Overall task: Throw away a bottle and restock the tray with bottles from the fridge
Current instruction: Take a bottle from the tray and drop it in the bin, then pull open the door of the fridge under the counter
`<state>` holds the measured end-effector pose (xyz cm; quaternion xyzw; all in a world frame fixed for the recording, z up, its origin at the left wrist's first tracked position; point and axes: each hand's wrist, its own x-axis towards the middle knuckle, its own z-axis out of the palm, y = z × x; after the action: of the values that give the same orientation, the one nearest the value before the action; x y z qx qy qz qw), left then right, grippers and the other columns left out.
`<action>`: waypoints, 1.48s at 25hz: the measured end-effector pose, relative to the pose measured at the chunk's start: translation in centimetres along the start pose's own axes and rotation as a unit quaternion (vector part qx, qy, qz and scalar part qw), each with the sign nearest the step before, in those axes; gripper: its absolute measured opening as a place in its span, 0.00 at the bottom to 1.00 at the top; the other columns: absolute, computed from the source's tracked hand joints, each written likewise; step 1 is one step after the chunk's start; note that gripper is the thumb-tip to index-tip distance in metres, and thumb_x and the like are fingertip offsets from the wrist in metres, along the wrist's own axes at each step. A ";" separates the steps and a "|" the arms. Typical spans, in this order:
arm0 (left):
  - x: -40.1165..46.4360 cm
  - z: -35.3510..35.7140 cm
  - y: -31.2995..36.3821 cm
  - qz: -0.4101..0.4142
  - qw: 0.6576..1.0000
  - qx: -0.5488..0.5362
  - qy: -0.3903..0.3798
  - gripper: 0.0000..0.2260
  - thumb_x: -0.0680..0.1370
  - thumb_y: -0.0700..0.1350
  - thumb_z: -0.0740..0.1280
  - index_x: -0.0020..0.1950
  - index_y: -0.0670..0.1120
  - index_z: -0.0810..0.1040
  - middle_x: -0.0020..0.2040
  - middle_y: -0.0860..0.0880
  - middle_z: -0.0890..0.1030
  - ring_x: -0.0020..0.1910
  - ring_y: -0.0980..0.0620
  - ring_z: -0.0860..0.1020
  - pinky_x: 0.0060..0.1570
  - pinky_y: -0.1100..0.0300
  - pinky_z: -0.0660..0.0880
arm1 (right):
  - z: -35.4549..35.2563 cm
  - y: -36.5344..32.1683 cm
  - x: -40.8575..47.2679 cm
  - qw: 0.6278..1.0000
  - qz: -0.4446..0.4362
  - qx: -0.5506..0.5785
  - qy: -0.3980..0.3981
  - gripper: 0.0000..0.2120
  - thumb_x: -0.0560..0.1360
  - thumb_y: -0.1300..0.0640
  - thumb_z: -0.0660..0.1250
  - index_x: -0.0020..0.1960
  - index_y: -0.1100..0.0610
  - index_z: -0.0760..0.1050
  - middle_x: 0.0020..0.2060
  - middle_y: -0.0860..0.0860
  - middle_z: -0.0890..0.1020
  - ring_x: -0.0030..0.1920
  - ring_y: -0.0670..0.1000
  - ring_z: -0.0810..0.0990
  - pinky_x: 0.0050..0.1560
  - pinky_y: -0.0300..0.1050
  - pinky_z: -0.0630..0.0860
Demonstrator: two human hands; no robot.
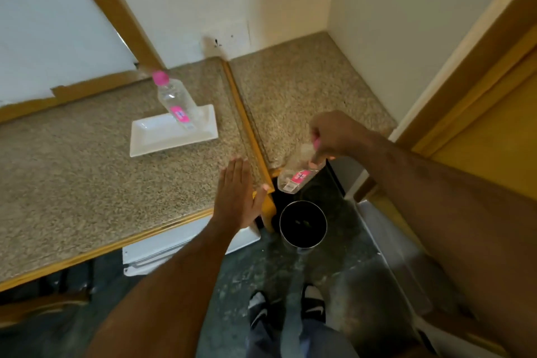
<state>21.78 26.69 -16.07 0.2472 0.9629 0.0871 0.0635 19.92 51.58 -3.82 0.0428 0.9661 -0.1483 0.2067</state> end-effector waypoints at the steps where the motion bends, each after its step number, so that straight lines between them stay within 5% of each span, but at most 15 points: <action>1: 0.4 0.6 -0.1 -0.004 1.000 0.004 -0.002 0.31 0.80 0.56 0.58 0.74 0.34 0.60 0.75 0.34 0.63 0.76 0.36 0.58 0.72 0.38 0.59 | 1.3 0.8 0.0 1.000 0.003 -0.014 -0.012 0.22 0.54 0.53 0.84 0.41 0.60 0.79 0.39 0.54 0.82 0.40 0.54 0.81 0.41 0.49 0.80; 4: 2.4 2.8 -0.1 -0.022 1.000 0.007 0.003 0.30 0.81 0.54 0.57 0.75 0.35 0.57 0.77 0.34 0.59 0.77 0.36 0.54 0.74 0.39 0.55 | 7.5 2.5 1.9 0.998 -0.004 -0.052 -0.045 0.18 0.62 0.54 0.80 0.45 0.58 0.76 0.42 0.53 0.79 0.42 0.53 0.78 0.37 0.45 0.73; 7: 3.3 4.9 -0.3 -0.028 0.998 0.052 0.023 0.30 0.80 0.55 0.53 0.75 0.34 0.58 0.76 0.33 0.59 0.77 0.35 0.55 0.74 0.39 0.56 | 15.5 3.5 4.6 0.997 -0.020 -0.053 -0.053 0.08 0.70 0.57 0.73 0.43 0.58 0.74 0.46 0.57 0.82 0.41 0.56 0.78 0.40 0.50 0.76; 13: 4.8 7.0 -1.4 -0.023 0.990 0.097 0.103 0.32 0.76 0.53 0.56 0.73 0.32 0.59 0.73 0.29 0.63 0.74 0.32 0.61 0.72 0.39 0.60 | 30.5 7.1 10.8 0.997 -0.007 -0.037 -0.061 0.14 0.73 0.59 0.68 0.59 0.58 0.75 0.57 0.59 0.80 0.56 0.61 0.79 0.54 0.56 0.76; 19: 5.3 8.6 -1.6 -0.038 0.978 0.129 0.157 0.32 0.75 0.52 0.54 0.73 0.32 0.60 0.73 0.29 0.63 0.74 0.32 0.61 0.73 0.40 0.59 | 40.7 9.3 14.2 0.997 0.021 -0.009 -0.076 0.16 0.77 0.58 0.63 0.63 0.58 0.72 0.58 0.59 0.80 0.57 0.61 0.79 0.54 0.57 0.77; 27: 5.2 7.6 -1.1 -0.052 0.985 0.121 0.114 0.34 0.73 0.52 0.54 0.74 0.32 0.58 0.75 0.31 0.60 0.77 0.35 0.56 0.76 0.42 0.54 | 39.5 9.0 13.0 0.998 0.056 -0.007 -0.033 0.13 0.78 0.58 0.61 0.61 0.58 0.73 0.57 0.57 0.81 0.56 0.59 0.79 0.55 0.55 0.76; 33: 5.0 7.3 -1.1 -0.040 0.991 0.094 0.088 0.34 0.74 0.53 0.56 0.73 0.32 0.60 0.74 0.31 0.62 0.76 0.34 0.58 0.74 0.40 0.57 | 33.5 6.5 12.1 0.991 -0.006 0.045 0.128 0.15 0.74 0.61 0.68 0.60 0.63 0.74 0.54 0.63 0.80 0.55 0.64 0.78 0.58 0.57 0.74; 37: 3.8 4.9 -1.6 -0.024 0.996 0.055 0.068 0.35 0.79 0.59 0.52 0.75 0.33 0.57 0.76 0.32 0.59 0.77 0.35 0.54 0.75 0.40 0.55 | 27.9 3.7 8.7 0.948 -0.047 0.096 0.299 0.14 0.75 0.61 0.65 0.58 0.67 0.75 0.48 0.63 0.80 0.50 0.64 0.78 0.54 0.56 0.76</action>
<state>18.55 27.84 -21.51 0.2209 0.9740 0.0492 -0.0141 23.29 46.82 -32.70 0.0591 0.9656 -0.2308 -0.1039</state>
